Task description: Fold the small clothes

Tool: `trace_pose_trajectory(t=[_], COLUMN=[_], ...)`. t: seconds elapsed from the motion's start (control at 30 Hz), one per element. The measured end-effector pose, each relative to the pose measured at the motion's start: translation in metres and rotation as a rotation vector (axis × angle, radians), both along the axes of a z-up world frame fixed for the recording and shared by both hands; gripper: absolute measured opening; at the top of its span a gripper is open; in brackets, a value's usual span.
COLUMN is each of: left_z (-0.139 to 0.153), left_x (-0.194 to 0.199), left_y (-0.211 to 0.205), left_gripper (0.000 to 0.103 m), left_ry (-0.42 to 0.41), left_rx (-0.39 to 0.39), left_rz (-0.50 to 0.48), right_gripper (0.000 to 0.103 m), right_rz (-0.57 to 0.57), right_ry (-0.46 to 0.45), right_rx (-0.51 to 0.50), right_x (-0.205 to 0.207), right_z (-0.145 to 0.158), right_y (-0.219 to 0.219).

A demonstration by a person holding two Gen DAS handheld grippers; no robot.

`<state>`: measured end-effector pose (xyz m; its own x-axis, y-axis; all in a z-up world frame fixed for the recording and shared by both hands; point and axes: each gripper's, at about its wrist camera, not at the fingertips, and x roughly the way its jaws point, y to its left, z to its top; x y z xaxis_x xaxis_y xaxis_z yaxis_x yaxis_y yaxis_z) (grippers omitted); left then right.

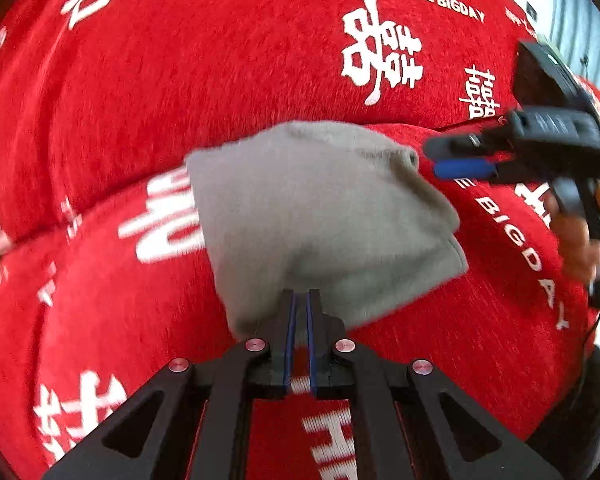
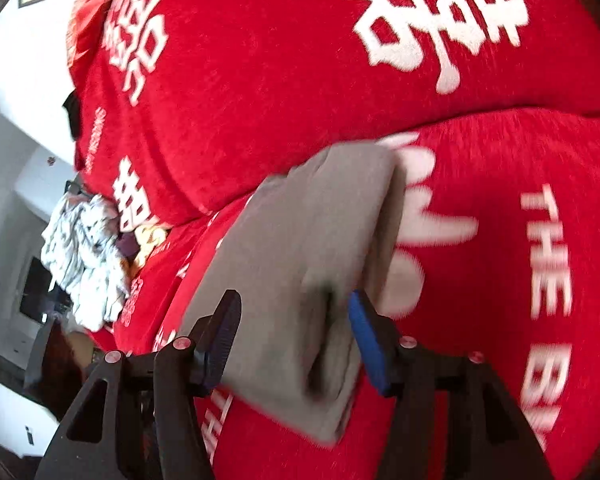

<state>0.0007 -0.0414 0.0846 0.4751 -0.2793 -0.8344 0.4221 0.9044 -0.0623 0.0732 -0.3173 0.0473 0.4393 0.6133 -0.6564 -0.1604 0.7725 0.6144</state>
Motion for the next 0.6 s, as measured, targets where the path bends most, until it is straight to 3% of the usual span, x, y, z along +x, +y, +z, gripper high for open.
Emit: trace_pose_trajectory(t=[0.07,0.1,0.13,0.17,0.2,0.27,0.37,0.4,0.53,0.57,0.6], left_z=[-0.008,-0.012,-0.011,-0.006,-0.001,0.009,0.018,0.021,0.03,0.026,0.021], left_x=[0.0,0.001,0.001,0.0,0.0,0.003,0.013,0.017,0.03,0.038,0.045], left_y=[0.006,0.009,0.012,0.019,0.026,0.044,0.063,0.065,0.065,0.06,0.059], left_gripper=[0.006,0.006,0.006,0.006,0.006,0.006,0.005,0.0,0.002,0.024,0.085], left_ry=[0.045,0.073,0.093,0.102,0.11,0.137,0.167,0.165,0.133,0.153,0.185], left_rx=[0.003,0.011,-0.005,-0.075,-0.136,-0.253,-0.385,-0.382,-0.364,-0.331,-0.314], left_rz=[0.032,0.054,0.07,0.084,0.097,0.138,0.171,0.182,0.258,0.262,0.262], right_gripper=[0.06,0.053,0.042,0.011,0.006,0.005,0.005,0.005,0.005,0.005,0.006], right_rz=[0.031,0.044,0.061,0.09,0.096,0.082,0.063,0.052,0.021,0.017,0.006], right_ry=[-0.008,-0.016,-0.022,-0.028,-0.019,0.019,-0.039,-0.052,-0.028,-0.019,-0.01], right_rx=[-0.048,-0.074,-0.106,-0.176,-0.223,-0.212,-0.177,-0.163,-0.172,-0.162,-0.15], right_x=[-0.013,-0.016,-0.018,-0.017,-0.015,-0.014,-0.03,-0.036,-0.048,-0.048,-0.047], right_z=[-0.003,-0.005,-0.007,-0.011,-0.015,-0.019,0.001,0.005,-0.001,-0.003,-0.005], right_y=[0.016,0.024,0.033,0.047,0.052,0.053,0.046,0.042,0.032,0.029,0.028])
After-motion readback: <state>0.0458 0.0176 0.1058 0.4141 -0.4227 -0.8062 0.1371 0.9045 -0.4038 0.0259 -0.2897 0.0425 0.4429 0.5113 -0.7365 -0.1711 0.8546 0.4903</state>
